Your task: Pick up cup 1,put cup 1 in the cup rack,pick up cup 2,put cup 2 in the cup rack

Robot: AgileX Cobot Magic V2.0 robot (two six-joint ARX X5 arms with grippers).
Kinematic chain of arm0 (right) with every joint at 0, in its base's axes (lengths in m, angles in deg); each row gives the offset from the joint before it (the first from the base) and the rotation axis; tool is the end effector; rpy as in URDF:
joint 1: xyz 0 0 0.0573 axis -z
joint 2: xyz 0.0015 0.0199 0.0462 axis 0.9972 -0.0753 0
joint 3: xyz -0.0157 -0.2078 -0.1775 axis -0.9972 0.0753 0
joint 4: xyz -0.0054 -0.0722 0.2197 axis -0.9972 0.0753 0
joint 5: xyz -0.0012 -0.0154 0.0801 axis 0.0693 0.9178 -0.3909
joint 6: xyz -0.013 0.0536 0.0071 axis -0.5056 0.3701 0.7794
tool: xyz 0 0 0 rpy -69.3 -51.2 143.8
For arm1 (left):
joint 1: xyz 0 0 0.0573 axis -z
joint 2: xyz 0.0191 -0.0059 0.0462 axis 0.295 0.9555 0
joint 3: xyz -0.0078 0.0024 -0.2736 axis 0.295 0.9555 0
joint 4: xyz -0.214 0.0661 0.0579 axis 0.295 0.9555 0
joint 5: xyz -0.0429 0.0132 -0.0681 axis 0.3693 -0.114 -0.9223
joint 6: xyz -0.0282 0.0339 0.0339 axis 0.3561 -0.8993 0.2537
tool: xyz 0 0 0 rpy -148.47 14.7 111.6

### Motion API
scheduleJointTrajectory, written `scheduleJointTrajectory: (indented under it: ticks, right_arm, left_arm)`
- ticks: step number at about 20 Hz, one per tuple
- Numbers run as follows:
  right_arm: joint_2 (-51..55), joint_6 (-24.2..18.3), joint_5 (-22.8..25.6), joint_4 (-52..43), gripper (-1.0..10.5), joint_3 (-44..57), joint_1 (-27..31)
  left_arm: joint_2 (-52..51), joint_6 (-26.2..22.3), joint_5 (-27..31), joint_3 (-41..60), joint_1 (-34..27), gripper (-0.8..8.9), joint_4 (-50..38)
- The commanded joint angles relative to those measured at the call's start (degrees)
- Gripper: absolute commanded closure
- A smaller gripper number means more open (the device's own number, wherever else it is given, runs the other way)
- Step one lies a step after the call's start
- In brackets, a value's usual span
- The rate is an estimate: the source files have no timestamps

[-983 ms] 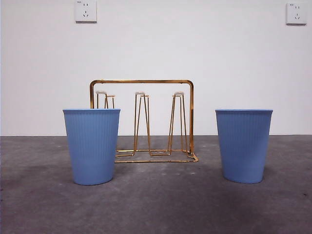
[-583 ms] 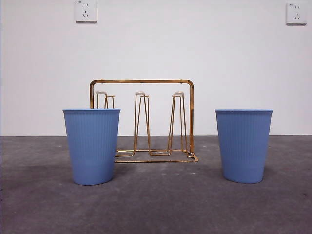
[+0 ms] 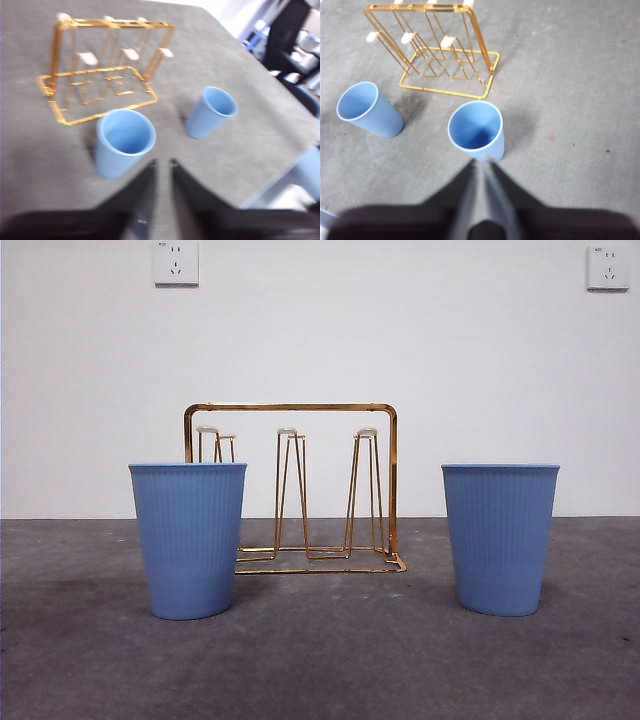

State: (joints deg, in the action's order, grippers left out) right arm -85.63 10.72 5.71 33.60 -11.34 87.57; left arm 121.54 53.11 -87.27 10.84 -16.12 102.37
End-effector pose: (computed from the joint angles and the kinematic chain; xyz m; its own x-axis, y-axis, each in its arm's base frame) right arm 0.0922 0.0112 0.3639 0.6911 0.4226 -0.5863 -0.3861 0.9016 0.1948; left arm 0.0631 -0.0210 0.3307 0.6540 -0.6318 -0.4160 0.5010 0.7738 -0.3875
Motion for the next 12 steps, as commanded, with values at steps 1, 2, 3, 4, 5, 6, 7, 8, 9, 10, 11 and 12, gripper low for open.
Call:
scheduleJointTrajectory:
  ticks: [1, 2, 3, 4, 5, 6, 7, 8, 9, 10, 11, 12]
  right_arm:
    - [-0.02, 0.55, -0.2, -1.44, 5.5, -0.24, -0.04]
    - [-0.02, 1.6, -0.2, -1.95, 4.4, -0.24, -0.04]
    - [-0.02, 1.73, -0.17, -2.03, 3.7, -0.26, -0.04]
    - [-0.09, 1.7, -0.2, -2.01, 3.7, -0.26, -0.04]
    - [-0.42, 1.77, -0.2, -2.19, 3.7, -0.26, -0.04]
    - [-0.9, 2.38, -0.2, -2.69, 3.8, -0.26, -0.04]
    - [-1.64, 2.95, -0.2, -3.3, 3.8, -0.26, -0.04]
    - [-2.45, 3.17, -0.17, -3.65, 3.8, -0.31, -0.04]
    - [-3.82, 3.67, -0.2, -4.02, 3.8, -0.33, -0.04]
    - [-5.51, 4.72, -0.2, -4.63, 3.8, -0.33, -0.07]
    - [-7.48, 5.27, -0.2, -5.31, 3.8, -0.33, -0.13]
    - [-9.97, 5.64, -0.17, -6.32, 3.8, -0.33, -0.72]
  left_arm:
    - [1.05, -0.81, -3.43, -0.74, 0.2, 1.82, -0.9]
    - [1.7, -0.81, -4.33, -1.11, 0.2, 1.19, -1.18]
    - [2.29, -0.68, -5.49, -1.51, 0.31, 1.22, -1.66]
    - [2.78, -0.37, -6.95, -1.95, 0.42, 1.22, -2.08]
    - [3.32, 0.02, -8.24, -2.47, 0.48, 1.22, -2.58]
    - [3.91, 0.09, -9.16, -3.15, 0.55, 1.22, -3.13]
    - [4.55, 0.28, -9.4, -4.09, 0.72, 1.22, -3.15]
    - [5.16, 0.33, -10.19, -4.96, 1.03, 1.22, -3.15]
    - [5.7, 0.57, -11.45, -5.66, 1.51, 1.22, -3.21]
    - [6.23, 1.18, -13.18, -6.16, 2.05, 1.22, -3.52]
    - [6.71, 2.38, -15.04, -6.38, 2.62, 1.22, -4.5]
    - [7.17, 4.11, -17.33, -6.4, 3.3, 1.22, -6.19]
